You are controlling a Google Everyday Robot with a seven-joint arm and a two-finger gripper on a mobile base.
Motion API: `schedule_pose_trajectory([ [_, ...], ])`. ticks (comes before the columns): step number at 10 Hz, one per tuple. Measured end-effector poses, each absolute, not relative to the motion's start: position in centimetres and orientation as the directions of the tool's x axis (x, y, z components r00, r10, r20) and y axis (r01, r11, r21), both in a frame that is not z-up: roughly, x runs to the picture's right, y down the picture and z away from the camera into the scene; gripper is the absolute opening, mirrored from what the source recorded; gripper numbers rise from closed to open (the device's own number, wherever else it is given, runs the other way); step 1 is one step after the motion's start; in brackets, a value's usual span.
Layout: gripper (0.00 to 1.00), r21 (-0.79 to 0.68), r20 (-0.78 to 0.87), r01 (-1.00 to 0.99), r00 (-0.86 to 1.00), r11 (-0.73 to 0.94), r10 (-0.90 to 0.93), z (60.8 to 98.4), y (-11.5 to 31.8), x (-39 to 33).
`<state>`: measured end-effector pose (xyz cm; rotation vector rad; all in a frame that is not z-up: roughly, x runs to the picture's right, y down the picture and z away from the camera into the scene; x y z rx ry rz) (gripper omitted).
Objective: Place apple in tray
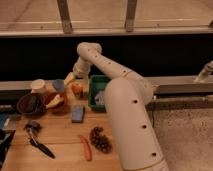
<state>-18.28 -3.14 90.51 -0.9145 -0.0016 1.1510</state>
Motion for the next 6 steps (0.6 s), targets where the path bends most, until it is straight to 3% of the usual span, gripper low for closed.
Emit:
schedule_pose_trajectory([
  [6, 0.78, -0.624, -0.450, -0.779, 0.431, 0.070, 0.782, 91.58, -1.96, -18.23],
])
